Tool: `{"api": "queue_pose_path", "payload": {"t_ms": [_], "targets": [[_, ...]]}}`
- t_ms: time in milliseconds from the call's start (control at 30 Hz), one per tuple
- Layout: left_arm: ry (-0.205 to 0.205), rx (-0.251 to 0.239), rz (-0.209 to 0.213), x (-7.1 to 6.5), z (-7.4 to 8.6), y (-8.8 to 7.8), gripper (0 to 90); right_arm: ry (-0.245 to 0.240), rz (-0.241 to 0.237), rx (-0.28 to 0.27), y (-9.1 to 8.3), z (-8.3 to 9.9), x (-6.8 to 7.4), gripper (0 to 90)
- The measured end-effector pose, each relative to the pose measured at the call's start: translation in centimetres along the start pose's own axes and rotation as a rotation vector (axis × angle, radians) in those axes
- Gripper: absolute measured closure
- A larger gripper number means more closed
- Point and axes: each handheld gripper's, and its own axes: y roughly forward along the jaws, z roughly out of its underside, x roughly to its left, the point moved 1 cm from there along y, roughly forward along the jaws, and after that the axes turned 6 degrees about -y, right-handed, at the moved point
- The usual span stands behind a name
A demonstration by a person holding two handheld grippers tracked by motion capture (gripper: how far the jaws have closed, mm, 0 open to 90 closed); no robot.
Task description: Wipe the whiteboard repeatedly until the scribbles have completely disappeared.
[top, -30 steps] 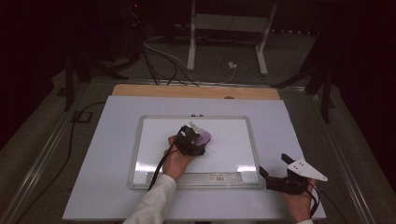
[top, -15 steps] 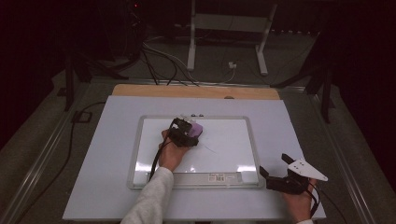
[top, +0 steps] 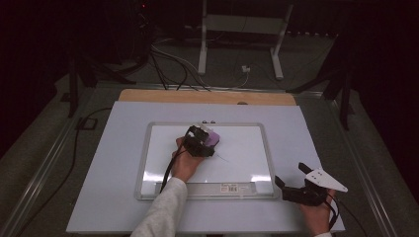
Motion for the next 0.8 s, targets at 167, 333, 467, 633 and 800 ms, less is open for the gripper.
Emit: {"api": "queue_pose_path", "payload": {"t_ms": [167, 333, 467, 633, 800], "targets": [[0.011, 0.010, 0.025, -0.5, 0.1, -0.1, 41.8, 0.000, -0.001, 0.002, 0.1, 0.0, 0.0, 0.2], [0.112, 0.022, 0.065, -2.2, 0.3, -0.4, 41.8, -0.003, -0.003, 0.003, 0.1, 0.0, 0.1, 0.2], [0.081, 0.020, 0.052, -1.6, 0.2, -0.3, 41.8, -0.002, 0.000, 0.001, 0.0, 0.0, 0.1, 0.2], [0.031, 0.020, 0.021, -0.8, 0.1, -0.3, 41.8, 0.001, 0.000, 0.002, 0.0, 0.0, 0.0, 0.2], [0.128, 0.022, 0.099, -3.4, 0.9, -0.7, 41.8, -0.002, -0.002, 0.003, 0.1, 0.0, 0.1, 0.2]]}}
